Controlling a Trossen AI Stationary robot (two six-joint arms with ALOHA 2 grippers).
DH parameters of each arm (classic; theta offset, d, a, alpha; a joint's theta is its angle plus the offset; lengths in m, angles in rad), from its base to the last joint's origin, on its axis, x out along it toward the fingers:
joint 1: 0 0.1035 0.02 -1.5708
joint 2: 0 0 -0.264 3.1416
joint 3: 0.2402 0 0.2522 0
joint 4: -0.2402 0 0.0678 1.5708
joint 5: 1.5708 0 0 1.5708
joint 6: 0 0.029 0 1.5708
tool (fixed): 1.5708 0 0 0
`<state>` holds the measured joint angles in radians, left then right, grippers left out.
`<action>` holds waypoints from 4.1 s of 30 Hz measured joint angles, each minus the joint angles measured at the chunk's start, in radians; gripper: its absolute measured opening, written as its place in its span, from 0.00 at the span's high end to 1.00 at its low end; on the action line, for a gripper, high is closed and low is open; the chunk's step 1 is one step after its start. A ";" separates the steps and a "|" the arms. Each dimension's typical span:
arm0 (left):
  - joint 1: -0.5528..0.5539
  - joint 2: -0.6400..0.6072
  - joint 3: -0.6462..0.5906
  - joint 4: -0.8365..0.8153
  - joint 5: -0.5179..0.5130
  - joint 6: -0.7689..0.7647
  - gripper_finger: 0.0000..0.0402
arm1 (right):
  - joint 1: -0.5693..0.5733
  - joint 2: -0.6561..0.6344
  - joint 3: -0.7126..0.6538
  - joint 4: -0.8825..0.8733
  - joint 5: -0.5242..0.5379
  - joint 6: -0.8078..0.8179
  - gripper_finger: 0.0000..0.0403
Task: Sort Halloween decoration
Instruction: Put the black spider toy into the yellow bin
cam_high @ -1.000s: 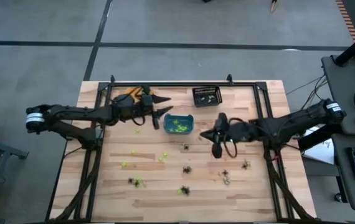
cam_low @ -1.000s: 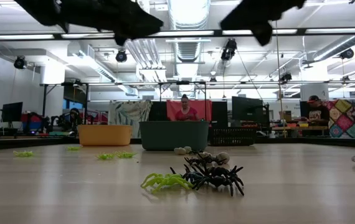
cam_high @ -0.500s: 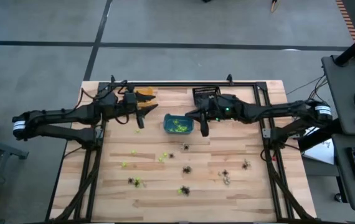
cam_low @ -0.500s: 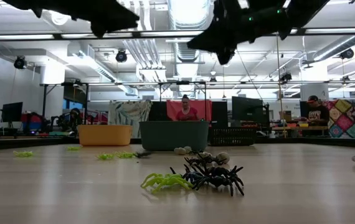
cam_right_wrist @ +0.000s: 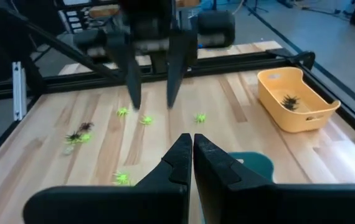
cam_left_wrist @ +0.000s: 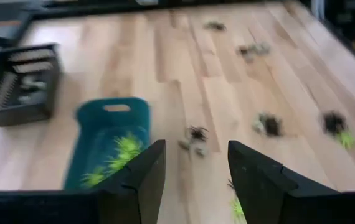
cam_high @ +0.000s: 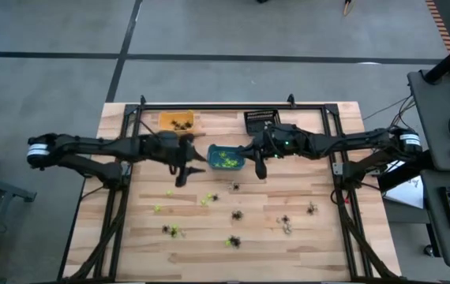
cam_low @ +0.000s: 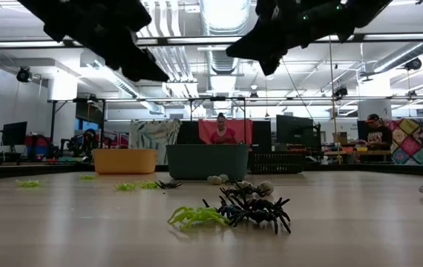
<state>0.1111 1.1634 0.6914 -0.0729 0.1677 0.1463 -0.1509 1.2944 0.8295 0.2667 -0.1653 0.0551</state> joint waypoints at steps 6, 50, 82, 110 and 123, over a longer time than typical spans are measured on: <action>-0.109 0.162 0.000 0.086 -0.124 -0.051 0.61 | 0.030 -0.015 0.000 -0.025 0.000 -0.014 0.98; -0.350 0.612 0.001 0.325 -0.439 -0.322 0.61 | 0.162 -0.035 0.001 -0.185 0.008 -0.040 0.98; -0.349 0.598 0.099 0.209 -0.449 -0.229 1.00 | 0.162 -0.035 0.001 -0.193 0.008 -0.037 0.98; 0.055 0.027 0.074 -0.328 -0.682 0.079 1.00 | 0.161 -0.034 0.001 -0.209 0.021 -0.052 0.98; 0.736 0.179 0.071 -0.173 -0.225 -0.121 1.00 | 0.159 -0.034 0.001 -0.210 0.117 -0.056 0.98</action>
<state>0.8470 1.3425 0.7628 -0.2455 -0.0570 0.0258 0.0078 1.2606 0.8303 0.0566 -0.0480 -0.0006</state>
